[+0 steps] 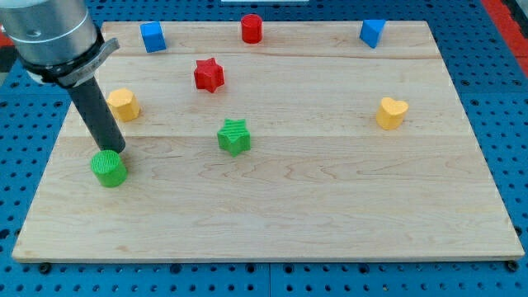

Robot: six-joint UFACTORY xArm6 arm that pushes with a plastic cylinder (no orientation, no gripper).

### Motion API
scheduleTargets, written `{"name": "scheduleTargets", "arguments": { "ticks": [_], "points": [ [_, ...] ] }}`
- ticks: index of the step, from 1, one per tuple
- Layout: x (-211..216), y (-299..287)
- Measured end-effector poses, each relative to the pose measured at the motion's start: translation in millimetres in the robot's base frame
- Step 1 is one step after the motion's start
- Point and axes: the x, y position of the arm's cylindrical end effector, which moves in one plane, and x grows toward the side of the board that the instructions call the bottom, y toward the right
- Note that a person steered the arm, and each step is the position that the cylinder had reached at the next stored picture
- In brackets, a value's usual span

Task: Place the green star at the bottom center

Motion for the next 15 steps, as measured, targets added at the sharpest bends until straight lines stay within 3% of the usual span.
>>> {"name": "scheduleTargets", "arguments": {
  "ticks": [2, 3, 5, 6, 8, 11, 14, 15],
  "points": [
    [14, -6],
    [-14, 7],
    [-55, 86],
    [-55, 116],
    [-29, 184],
    [5, 157],
    [45, 191],
    [35, 183]
  ]
}}
